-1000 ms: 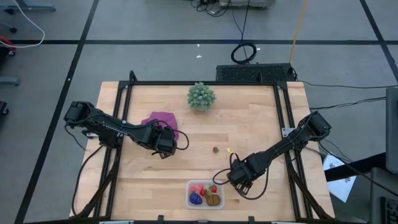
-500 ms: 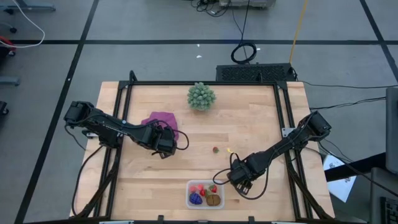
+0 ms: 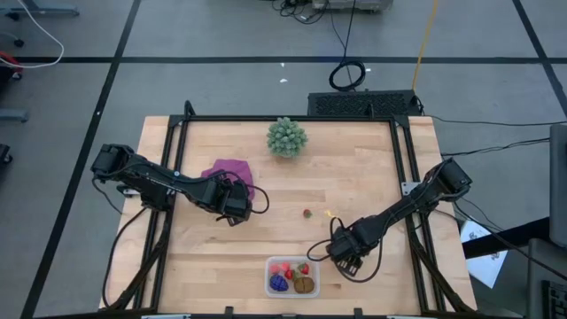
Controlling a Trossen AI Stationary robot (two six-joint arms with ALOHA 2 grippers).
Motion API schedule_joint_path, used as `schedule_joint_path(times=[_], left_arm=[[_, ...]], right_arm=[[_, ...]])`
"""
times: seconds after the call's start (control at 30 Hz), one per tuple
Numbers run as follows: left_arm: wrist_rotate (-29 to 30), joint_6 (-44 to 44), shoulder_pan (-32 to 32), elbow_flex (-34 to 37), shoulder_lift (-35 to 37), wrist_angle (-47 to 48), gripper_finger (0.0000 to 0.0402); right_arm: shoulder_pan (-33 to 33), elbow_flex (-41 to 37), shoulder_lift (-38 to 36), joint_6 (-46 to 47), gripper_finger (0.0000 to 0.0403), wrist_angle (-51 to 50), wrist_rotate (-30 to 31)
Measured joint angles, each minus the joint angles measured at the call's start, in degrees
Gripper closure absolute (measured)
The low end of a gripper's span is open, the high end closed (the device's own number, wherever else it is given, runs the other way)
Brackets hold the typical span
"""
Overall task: Pick and placing Produce into tupperware
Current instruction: Put the red cherry into the transparent container
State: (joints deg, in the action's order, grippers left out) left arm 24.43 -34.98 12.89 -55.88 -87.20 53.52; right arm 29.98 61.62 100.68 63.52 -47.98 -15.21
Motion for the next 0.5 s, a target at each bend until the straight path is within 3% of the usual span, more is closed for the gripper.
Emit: schedule_joint_path(times=[0.5], left_arm=[[0.01,-0.11,0.01,0.00,0.00,0.00,0.0172]], right_arm=[[-0.05,-2.00,-0.04,-0.32,0.0190,2.77,-1.56]])
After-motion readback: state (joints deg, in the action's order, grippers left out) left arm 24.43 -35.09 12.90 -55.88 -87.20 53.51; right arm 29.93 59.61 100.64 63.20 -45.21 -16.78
